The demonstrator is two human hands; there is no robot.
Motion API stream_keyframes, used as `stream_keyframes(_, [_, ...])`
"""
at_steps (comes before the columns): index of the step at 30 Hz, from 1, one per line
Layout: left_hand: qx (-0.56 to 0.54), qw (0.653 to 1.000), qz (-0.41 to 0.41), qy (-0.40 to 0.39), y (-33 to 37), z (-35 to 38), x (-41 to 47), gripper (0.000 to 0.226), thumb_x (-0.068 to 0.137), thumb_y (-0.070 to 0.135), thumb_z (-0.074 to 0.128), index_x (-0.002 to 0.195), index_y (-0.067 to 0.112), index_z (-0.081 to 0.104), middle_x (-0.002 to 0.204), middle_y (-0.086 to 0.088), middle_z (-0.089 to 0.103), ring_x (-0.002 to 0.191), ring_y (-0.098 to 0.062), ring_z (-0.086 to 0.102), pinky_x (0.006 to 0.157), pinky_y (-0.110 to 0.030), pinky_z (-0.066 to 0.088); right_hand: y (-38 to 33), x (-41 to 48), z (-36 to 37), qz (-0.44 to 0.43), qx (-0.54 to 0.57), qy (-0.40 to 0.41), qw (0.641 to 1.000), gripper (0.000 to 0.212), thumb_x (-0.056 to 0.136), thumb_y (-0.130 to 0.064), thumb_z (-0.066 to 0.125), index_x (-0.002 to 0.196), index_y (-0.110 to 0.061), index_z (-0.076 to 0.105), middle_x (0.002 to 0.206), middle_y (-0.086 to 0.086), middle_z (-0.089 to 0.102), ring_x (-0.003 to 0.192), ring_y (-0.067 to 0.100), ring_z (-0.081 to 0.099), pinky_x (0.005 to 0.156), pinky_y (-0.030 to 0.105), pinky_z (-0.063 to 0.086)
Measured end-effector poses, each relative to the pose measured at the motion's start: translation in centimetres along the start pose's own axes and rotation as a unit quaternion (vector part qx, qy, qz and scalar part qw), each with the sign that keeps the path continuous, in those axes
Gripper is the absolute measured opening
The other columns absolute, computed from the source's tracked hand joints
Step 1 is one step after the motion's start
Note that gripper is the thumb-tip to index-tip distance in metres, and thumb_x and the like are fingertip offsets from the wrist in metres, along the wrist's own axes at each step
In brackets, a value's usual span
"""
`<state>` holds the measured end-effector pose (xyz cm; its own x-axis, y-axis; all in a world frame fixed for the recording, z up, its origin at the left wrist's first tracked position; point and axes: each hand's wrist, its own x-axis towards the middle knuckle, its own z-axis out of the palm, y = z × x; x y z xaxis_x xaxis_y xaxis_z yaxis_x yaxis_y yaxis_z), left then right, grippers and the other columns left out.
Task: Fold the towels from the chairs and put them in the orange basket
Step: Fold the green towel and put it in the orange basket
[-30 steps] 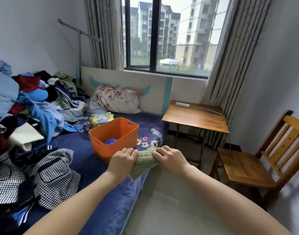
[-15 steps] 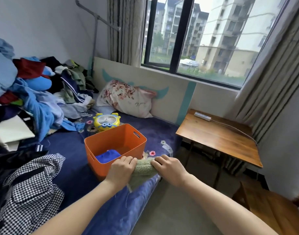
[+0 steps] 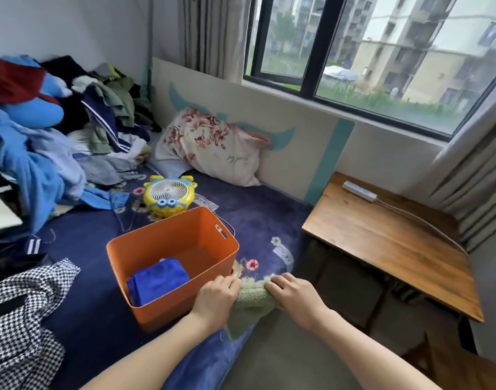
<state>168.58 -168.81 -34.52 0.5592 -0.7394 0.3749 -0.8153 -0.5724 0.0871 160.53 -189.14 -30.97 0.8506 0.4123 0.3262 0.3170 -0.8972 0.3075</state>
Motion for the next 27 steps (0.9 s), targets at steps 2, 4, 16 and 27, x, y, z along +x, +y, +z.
stream_keyframes(2, [0.017, 0.999, -0.013, -0.024, 0.5, 1.0, 2.0, 0.034, 0.049, 0.005, 0.065, 0.080, 0.018, 0.064, 0.064, 0.006, 0.063, 0.052, -0.014, 0.060, 0.040, -0.017, 0.044, 2.6, 0.2, 2.0, -0.005, 0.013, 0.001, 1.000, 0.018, 0.062, -0.025, 0.061, 0.079, -0.022, 0.064, 0.075, -0.008, 0.064, 0.061, 0.013, 0.061, 0.043, 0.018, 0.046])
stream_keyframes(4, [0.040, 0.998, -0.039, -0.028, 0.7, 1.3, 4.3, 0.027, 0.056, 0.005, 0.054, 0.074, 0.018, 0.068, 0.063, 0.006, 0.063, 0.051, -0.014, 0.060, 0.040, -0.017, 0.043, 5.1, 1.2, 3.5, -0.012, 0.026, 0.005, 1.000, 0.022, 0.070, -0.026, 0.049, 0.084, -0.022, 0.064, 0.079, -0.007, 0.065, 0.063, 0.014, 0.062, 0.044, 0.019, 0.047])
stream_keyframes(16, [0.115, 0.977, -0.182, 0.000, -0.9, -0.4, 14.6, 0.045, 0.057, 0.007, 0.025, 0.072, 0.017, 0.066, 0.061, 0.004, 0.061, 0.051, -0.017, 0.059, 0.036, -0.021, 0.043, 16.7, 10.1, 7.9, -0.115, 0.174, 0.043, 0.977, 0.046, 0.062, -0.026, 0.074, 0.104, -0.021, 0.055, 0.093, -0.006, 0.067, 0.075, 0.016, 0.064, 0.046, 0.020, 0.049])
stream_keyframes(27, [0.154, 0.947, -0.279, -0.044, -9.1, -1.3, 14.9, 0.040, 0.056, 0.009, 0.030, 0.074, 0.015, 0.066, 0.063, 0.004, 0.062, 0.052, -0.018, 0.060, 0.037, -0.023, 0.046, 14.8, 21.0, 11.7, -0.188, 0.230, 0.039, 0.954, 0.032, 0.071, -0.029, 0.054, 0.103, -0.021, 0.052, 0.088, -0.005, 0.068, 0.069, 0.017, 0.064, 0.042, 0.021, 0.049])
